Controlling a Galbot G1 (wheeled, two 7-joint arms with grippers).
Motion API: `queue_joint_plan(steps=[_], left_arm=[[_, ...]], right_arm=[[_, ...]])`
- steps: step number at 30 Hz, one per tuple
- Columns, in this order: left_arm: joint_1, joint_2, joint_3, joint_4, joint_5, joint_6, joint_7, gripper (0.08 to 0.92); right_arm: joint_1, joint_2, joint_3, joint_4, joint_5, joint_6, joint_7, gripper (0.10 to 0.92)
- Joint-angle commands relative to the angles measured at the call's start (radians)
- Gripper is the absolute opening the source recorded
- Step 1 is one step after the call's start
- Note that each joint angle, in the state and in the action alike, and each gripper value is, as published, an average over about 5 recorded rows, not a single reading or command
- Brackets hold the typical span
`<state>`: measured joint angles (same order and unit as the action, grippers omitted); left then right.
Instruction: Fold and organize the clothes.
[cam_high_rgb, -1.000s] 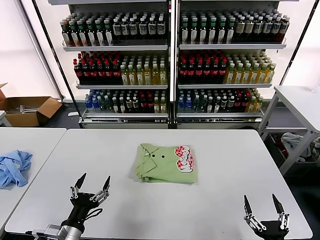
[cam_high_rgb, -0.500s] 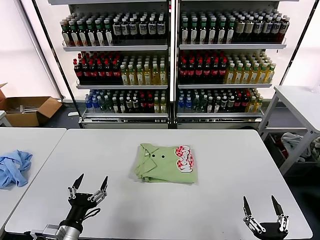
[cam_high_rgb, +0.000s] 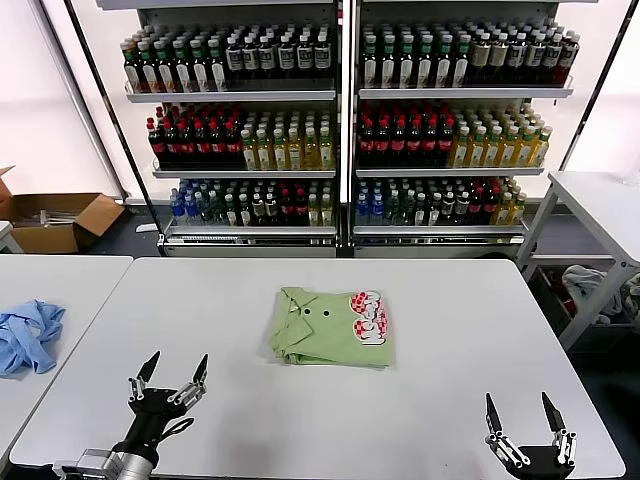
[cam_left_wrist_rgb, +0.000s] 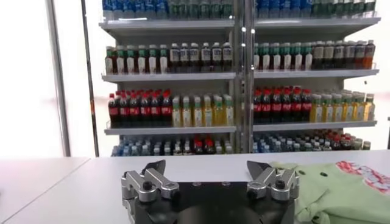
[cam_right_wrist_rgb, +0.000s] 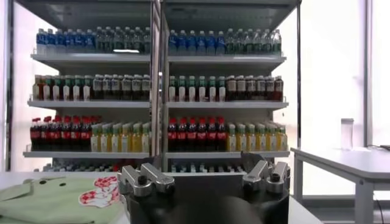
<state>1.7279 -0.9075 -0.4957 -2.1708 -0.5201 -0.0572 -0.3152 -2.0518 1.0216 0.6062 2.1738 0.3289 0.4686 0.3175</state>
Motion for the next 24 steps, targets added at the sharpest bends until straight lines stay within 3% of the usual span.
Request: queue_joint_plan(steps=[1, 24], left_arm=[[0.006, -0.003, -0.009, -0.003, -0.023, 0.003, 0.000, 0.823], [0.005, -0.005, -0.005, -0.001, -0.010, -0.002, 0.000, 0.823]], right_arm=[[-0.002, 0.001, -0.002, 0.003, 0.001, 0.000, -0.001, 0.823], [-0.002, 0.000, -0.006, 0.001, -0.002, -0.002, -0.004, 0.823]])
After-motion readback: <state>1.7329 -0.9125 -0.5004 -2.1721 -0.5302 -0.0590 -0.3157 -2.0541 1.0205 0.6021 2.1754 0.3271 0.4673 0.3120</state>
